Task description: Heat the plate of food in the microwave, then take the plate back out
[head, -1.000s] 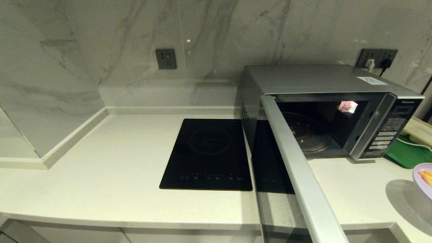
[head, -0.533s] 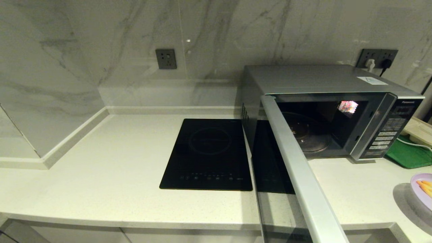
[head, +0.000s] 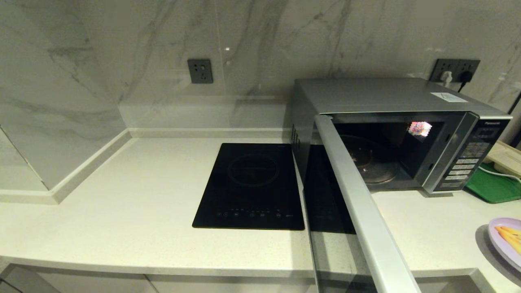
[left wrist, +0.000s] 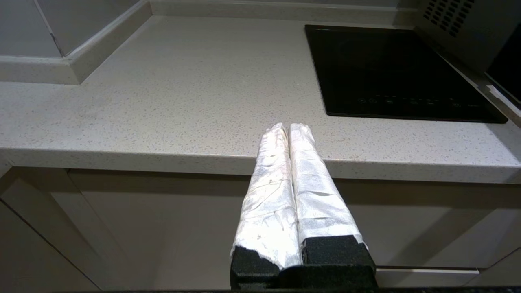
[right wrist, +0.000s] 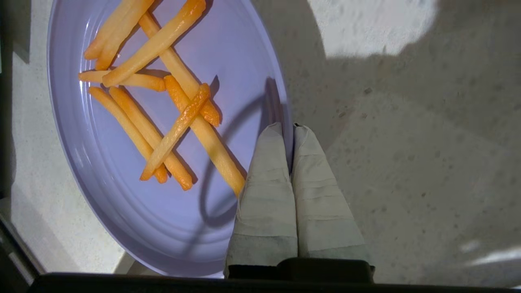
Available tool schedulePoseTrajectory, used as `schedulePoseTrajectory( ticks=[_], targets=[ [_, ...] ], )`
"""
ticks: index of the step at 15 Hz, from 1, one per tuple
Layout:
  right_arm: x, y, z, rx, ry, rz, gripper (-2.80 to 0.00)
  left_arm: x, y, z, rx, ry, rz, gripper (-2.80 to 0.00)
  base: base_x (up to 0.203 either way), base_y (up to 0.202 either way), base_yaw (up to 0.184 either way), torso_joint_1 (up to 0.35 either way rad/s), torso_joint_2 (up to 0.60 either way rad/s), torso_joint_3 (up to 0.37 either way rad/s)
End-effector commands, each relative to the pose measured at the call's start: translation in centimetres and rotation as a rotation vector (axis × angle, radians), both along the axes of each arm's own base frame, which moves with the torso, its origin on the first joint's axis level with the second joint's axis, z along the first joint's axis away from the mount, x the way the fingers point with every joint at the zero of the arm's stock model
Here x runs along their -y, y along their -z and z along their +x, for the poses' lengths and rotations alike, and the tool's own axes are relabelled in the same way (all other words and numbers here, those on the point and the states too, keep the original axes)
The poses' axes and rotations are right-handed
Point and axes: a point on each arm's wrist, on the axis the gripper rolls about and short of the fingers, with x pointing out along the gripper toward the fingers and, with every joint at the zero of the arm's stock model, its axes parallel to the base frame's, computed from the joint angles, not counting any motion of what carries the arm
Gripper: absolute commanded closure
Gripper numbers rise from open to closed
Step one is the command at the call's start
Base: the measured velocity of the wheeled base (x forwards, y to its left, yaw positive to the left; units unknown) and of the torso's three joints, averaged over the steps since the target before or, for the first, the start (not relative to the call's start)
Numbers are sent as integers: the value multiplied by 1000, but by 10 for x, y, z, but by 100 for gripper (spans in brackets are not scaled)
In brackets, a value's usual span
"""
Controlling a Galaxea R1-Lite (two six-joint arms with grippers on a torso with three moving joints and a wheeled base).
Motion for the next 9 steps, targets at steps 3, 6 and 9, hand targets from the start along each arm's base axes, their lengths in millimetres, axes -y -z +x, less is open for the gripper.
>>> schedulePoseTrajectory(
  ticks=[3, 6, 9],
  targets=[
    [7, 4, 3, 9, -3, -12, 0, 0, 0, 0, 1, -1, -1, 0, 0, 0, 0, 0, 0, 0],
    [5, 7, 6, 10, -17, -3, 0, 0, 0, 0, 1, -1, 0, 0, 0, 0, 0, 0, 0, 0],
    [2, 10, 14, 18, -48, 8, 0, 0, 0, 0, 1, -1, -1, 0, 0, 0, 0, 0, 0, 0]
  ],
)
